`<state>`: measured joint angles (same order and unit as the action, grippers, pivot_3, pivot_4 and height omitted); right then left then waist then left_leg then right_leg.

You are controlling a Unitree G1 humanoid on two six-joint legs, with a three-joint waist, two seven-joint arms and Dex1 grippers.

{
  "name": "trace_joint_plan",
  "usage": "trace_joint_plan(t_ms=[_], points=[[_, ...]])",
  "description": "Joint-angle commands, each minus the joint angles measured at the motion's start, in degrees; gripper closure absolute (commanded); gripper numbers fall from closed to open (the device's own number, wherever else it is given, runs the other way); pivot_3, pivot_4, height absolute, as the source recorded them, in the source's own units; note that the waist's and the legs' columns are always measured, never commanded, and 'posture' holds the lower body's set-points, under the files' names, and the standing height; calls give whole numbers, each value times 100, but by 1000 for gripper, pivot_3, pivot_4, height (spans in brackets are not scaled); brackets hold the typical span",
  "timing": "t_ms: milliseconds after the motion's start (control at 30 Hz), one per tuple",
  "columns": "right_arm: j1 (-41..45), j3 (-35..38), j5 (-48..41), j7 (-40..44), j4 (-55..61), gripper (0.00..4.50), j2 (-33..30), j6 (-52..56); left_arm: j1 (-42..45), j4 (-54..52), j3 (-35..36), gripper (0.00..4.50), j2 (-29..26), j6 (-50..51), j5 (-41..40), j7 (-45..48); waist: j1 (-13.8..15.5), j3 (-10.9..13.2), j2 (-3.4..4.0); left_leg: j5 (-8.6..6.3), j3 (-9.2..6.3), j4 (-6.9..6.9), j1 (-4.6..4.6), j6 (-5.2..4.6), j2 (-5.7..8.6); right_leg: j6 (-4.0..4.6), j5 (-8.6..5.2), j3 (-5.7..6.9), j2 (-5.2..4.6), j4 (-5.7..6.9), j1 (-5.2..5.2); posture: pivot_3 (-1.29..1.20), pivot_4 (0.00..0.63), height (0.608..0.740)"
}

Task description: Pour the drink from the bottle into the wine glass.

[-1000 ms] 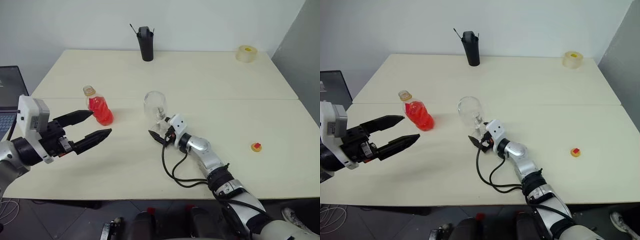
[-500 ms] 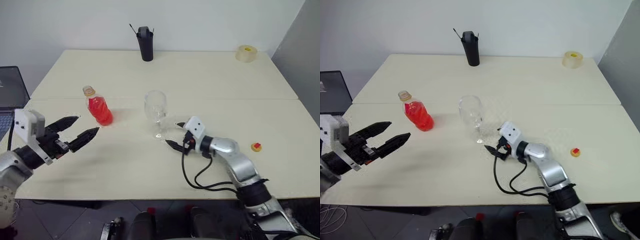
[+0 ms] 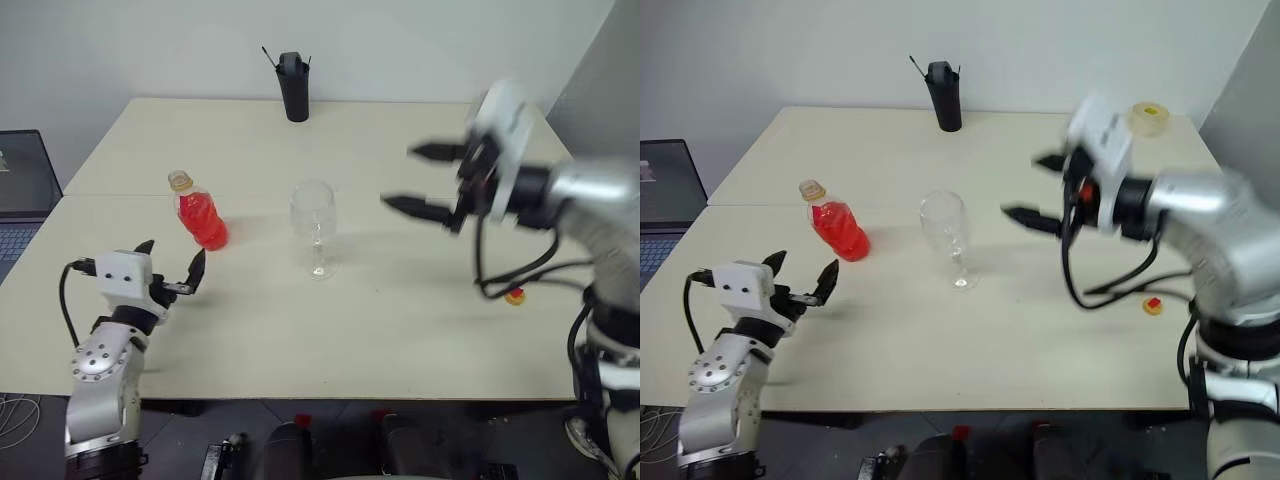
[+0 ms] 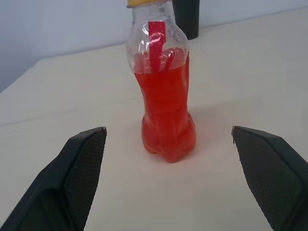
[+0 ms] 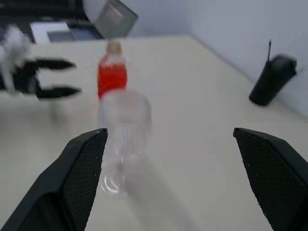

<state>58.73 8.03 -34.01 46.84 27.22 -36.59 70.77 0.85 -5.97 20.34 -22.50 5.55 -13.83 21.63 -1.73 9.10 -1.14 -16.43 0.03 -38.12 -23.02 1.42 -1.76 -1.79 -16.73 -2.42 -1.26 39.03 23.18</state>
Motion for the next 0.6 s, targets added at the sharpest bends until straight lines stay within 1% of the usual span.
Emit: trace_joint_plan(t_ms=[33, 133, 233, 467, 600], points=[[564, 186, -677, -112, -222, 29, 223, 732, 175, 31, 47, 0, 5, -61, -59, -122, 4, -8, -14, 0, -1, 0, -1, 0, -1, 0, 0, 0, 0, -2, 0, 0, 150, 740], [975, 240, -1038, -260, -397, 29, 494, 983, 364, 128, 41, 0, 4, -27, -100, -186, 3, -6, -11, 1, 9, -3, -1, -2, 7, 2, 2, -2, -11, 5, 0, 0, 150, 740], [1095, 239, -1247, -423, -434, 29, 601, 1106, 494, 143, 27, 0, 14, 2, -104, -251, 5, -7, -13, 1, 6, -4, -4, -2, 6, 2, 2, 4, -10, 1, 0, 0, 150, 740], [854, 7, -1387, -637, -378, 29, 507, 956, 993, 199, -60, 0, -7, 483, -43, -591, 11, -7, -14, 1, 4, -8, -11, -1, 7, 2, 2, 8, -12, 2, 2, 0, 150, 740], [786, -38, -1485, -731, -307, 29, 507, 931, 1252, 351, -202, 0, -47, 549, 32, -580, 4, -7, -13, 1, 5, -7, -11, -1, 6, 2, 2, 7, -9, 1, 4, 0, 150, 740]])
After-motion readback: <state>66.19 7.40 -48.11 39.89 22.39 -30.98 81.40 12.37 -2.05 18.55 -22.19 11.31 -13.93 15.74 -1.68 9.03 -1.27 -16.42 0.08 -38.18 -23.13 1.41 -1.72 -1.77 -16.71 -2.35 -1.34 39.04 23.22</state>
